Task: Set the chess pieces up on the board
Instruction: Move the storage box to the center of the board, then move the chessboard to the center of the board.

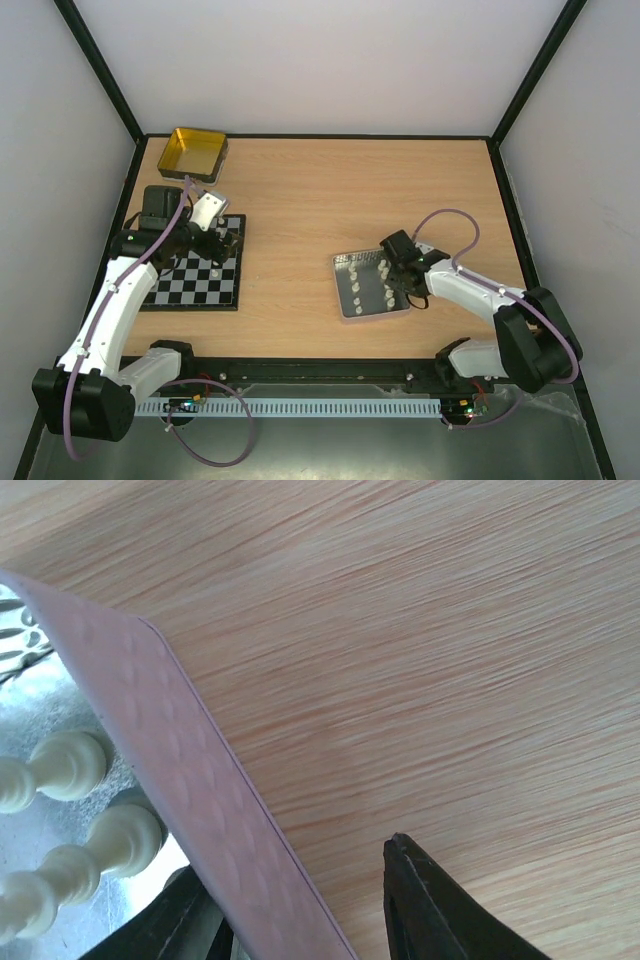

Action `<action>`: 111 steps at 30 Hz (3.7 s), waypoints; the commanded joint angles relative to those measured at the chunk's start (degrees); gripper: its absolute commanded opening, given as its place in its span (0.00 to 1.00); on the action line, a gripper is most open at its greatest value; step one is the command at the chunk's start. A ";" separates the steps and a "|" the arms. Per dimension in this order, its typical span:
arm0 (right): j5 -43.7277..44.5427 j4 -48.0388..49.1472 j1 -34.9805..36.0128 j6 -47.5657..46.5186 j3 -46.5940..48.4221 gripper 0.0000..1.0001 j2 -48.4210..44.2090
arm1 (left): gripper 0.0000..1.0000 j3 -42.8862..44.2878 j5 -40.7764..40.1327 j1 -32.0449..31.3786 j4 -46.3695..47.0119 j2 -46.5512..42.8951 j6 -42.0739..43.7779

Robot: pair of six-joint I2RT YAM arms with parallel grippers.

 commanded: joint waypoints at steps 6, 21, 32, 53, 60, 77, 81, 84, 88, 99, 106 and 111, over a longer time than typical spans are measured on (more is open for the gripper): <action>2.48 -0.39 -8.60 -0.50 -0.47 0.37 -0.51 | 0.97 1.03 1.90 0.27 0.68 -0.23 -0.26; 6.35 -4.85 -10.18 -0.02 4.75 0.46 -5.34 | 0.97 1.48 2.88 0.27 0.29 0.42 -0.17; 5.14 -10.02 -8.96 -2.90 10.21 0.84 -13.55 | 0.95 2.96 -4.01 3.79 -0.21 1.10 -0.49; 1.86 -5.25 3.21 -4.53 7.98 0.81 -14.28 | 0.58 9.99 -1.51 47.04 -1.22 21.97 17.53; -0.22 -3.33 3.23 -3.75 6.84 0.79 -13.93 | 0.36 10.79 -4.23 48.13 3.89 31.07 17.09; -2.01 -2.69 3.30 -3.36 7.99 0.73 -11.20 | 0.26 16.12 -6.87 44.31 11.52 47.84 9.29; -2.89 -2.16 3.34 -3.38 7.79 0.72 -10.72 | 0.23 15.95 -7.67 42.34 12.49 49.35 8.44; -2.92 -2.09 3.34 -3.37 7.74 0.72 -10.74 | 0.22 15.35 -8.28 41.53 13.66 50.01 7.75; -2.95 -2.27 3.41 -3.55 7.83 0.71 -10.71 | 0.22 14.27 -9.02 40.68 14.57 50.78 7.48; -3.75 -1.82 3.42 -3.97 7.62 0.71 -10.58 | 0.18 8.54 -9.52 39.11 16.87 50.02 7.74; -6.17 -0.24 4.24 -4.62 7.78 0.70 -9.99 | 0.18 2.22 -8.96 34.17 17.78 45.33 7.33; -4.88 0.78 9.18 -4.74 10.14 0.71 -7.10 | 0.18 -2.31 -9.11 29.14 18.09 41.11 6.39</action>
